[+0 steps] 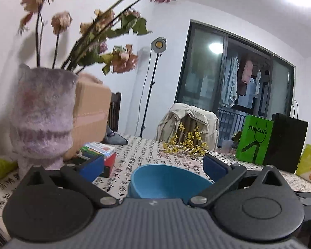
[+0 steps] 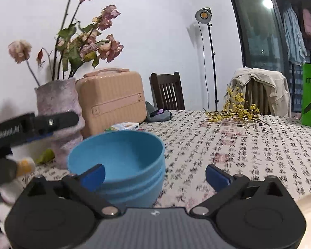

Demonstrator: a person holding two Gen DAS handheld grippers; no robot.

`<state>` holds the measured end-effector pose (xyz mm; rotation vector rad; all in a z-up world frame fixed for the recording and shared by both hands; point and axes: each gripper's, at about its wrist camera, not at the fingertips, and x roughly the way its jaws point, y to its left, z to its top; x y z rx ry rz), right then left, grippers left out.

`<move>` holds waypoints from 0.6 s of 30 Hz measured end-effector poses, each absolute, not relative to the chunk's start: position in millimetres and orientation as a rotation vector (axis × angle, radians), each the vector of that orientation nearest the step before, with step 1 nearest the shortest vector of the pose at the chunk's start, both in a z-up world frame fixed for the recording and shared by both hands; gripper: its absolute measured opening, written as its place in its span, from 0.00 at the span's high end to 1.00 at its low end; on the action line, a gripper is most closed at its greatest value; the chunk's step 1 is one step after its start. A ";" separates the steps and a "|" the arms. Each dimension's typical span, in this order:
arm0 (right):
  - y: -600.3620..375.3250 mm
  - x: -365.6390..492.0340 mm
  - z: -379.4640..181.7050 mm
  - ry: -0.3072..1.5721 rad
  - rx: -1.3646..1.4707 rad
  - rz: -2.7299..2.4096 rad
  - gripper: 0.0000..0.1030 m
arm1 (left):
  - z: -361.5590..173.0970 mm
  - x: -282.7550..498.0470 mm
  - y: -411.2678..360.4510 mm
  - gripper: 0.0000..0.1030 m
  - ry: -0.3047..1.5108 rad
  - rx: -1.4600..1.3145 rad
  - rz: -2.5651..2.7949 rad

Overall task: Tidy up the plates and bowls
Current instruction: 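Open both grippers and release the bowls onto the stack, then lower both open grippers onto the rim of the stacked blue bowls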

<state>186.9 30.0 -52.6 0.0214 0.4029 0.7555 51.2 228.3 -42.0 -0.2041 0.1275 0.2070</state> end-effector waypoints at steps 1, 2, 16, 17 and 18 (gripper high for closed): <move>28.1 182.8 -55.5 0.405 0.020 0.754 0.00 | -43.2 47.8 227.5 0.00 0.128 -0.198 0.206; 25.8 178.5 -59.1 0.408 0.023 0.751 0.00 | -45.1 44.3 226.8 0.00 0.131 -0.196 0.204; 5.0 138.5 -88.3 0.404 0.048 0.671 0.00 | -64.7 12.0 230.0 0.00 0.209 -0.198 0.226; 2.8 135.7 -87.9 0.394 0.055 0.664 0.00 | -64.6 10.9 229.5 0.00 0.210 -0.195 0.225; 1.0 133.4 -87.9 0.386 0.061 0.659 0.00 | -64.8 10.2 229.6 0.00 0.212 -0.197 0.221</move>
